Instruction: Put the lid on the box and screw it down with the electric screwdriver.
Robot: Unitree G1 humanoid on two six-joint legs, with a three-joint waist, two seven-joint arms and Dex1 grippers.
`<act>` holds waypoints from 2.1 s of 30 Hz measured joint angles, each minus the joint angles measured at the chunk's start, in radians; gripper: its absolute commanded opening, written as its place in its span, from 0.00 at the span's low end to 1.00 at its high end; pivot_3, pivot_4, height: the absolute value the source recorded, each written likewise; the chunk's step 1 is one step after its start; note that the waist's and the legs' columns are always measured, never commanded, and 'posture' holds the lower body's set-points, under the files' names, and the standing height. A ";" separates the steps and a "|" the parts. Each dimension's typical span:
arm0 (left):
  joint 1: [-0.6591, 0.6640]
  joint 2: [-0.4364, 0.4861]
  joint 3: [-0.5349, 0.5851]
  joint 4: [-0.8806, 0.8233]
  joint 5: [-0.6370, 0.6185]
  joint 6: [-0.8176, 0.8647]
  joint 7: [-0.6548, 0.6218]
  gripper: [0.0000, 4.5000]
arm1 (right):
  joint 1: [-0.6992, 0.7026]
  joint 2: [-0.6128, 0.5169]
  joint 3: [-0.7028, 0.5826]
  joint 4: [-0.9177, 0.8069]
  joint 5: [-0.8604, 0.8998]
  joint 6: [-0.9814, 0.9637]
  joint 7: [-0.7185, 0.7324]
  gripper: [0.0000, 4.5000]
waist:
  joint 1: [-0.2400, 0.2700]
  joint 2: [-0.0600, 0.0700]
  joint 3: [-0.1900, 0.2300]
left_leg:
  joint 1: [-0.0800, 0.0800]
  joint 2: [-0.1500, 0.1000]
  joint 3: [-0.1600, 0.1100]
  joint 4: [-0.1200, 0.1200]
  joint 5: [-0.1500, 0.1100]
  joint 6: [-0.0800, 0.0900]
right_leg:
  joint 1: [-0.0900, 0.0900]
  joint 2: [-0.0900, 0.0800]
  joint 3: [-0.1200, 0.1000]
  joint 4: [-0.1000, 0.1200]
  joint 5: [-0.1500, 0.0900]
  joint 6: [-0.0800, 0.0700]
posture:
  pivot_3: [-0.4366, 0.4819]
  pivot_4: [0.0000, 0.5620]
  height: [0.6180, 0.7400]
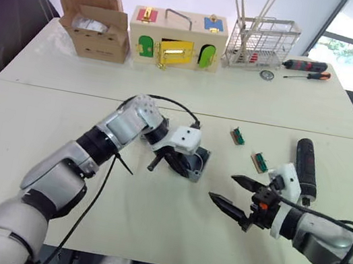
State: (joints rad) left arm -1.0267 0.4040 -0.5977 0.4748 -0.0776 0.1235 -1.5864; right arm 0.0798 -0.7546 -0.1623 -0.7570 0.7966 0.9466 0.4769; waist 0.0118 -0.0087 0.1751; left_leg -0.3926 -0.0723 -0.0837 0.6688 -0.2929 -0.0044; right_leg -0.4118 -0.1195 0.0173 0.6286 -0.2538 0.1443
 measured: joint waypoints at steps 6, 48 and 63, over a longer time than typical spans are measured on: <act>-0.036 0.052 -0.098 0.039 -0.099 -0.165 -0.024 0.02 | 0.032 0.064 0.001 -0.040 0.006 -0.002 -0.051 1.00 | 0.000 0.000 0.000 | 0.000 0.000 0.000 0.000 0.000 0.000 | 0.000 0.000 0.000 0.000 0.000 0.000 | 0.48 0.27 0.92; -0.087 0.174 0.263 0.000 -0.162 0.943 0.774 0.77 | -0.369 -0.236 -0.043 0.089 0.110 0.039 0.176 1.00 | -0.015 -0.001 0.000 | 0.000 -0.001 -0.001 0.001 0.000 0.000 | 0.000 0.001 -0.001 0.004 -0.001 0.002 | 0.48 0.27 0.92; -0.054 0.018 0.430 0.034 -0.109 1.217 1.117 0.77 | -0.486 -0.243 0.196 0.102 -0.062 -0.019 0.266 1.00 | -0.019 -0.002 0.000 | -0.013 -0.001 0.000 0.003 0.007 -0.011 | -0.018 -0.001 0.001 0.010 -0.001 0.002 | 0.48 0.27 0.92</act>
State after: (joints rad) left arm -1.0811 0.4222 -0.1675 0.5089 -0.1869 1.3405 -0.4689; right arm -0.4067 -0.9980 0.0336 -0.6552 0.7347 0.9276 0.7425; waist -0.0069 -0.0104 0.1752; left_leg -0.4059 -0.0734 -0.0841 0.6720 -0.2863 -0.0158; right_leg -0.4296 -0.1206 0.0182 0.6388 -0.2547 0.1461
